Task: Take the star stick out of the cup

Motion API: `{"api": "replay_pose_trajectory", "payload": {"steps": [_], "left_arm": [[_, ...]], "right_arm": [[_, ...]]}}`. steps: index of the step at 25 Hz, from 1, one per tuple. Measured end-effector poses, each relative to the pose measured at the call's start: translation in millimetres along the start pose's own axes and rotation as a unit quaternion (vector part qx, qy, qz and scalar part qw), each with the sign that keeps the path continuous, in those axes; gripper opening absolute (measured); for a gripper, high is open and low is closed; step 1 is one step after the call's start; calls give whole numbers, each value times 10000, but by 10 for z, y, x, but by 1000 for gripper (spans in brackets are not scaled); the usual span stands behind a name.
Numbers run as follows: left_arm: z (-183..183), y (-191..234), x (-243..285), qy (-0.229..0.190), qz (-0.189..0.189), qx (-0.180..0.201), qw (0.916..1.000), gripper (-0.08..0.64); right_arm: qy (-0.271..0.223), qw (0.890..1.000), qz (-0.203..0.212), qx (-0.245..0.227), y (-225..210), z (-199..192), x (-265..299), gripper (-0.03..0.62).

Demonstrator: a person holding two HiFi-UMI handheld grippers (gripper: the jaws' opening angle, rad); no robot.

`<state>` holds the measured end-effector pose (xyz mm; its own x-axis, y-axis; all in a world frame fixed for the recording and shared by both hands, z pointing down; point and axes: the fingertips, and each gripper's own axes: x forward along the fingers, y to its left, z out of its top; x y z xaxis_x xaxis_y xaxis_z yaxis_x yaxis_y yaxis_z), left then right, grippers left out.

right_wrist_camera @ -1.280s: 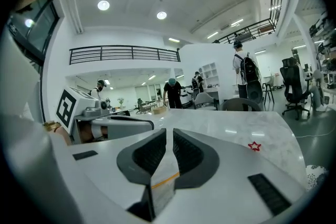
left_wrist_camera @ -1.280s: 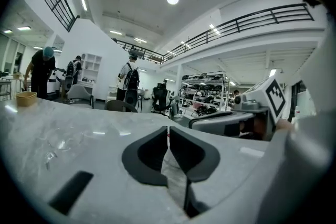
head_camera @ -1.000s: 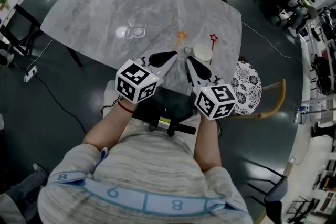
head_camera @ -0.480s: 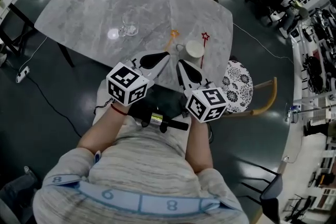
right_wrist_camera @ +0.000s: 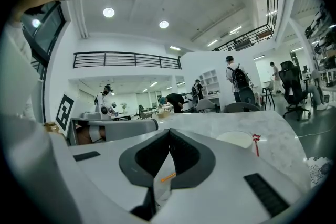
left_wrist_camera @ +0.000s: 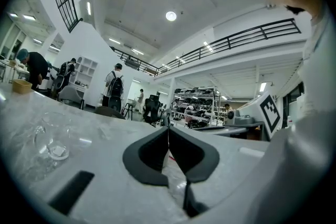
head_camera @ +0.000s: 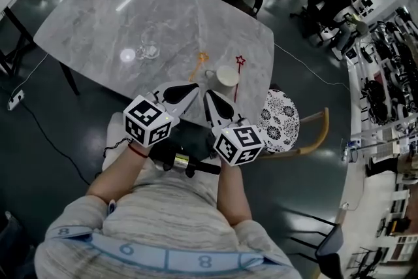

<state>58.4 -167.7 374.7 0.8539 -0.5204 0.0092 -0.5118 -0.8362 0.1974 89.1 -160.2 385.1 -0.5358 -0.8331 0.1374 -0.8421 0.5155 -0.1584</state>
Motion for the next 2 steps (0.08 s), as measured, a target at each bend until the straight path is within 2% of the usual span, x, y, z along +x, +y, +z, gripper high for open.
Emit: {"api": "replay_pose_trajectory", "payload": {"steps": [2], "left_arm": [[22, -21, 28, -16, -38, 5, 10000, 15]], "right_arm": [[-1, 10000, 17, -20, -8, 24, -1, 10]]}}
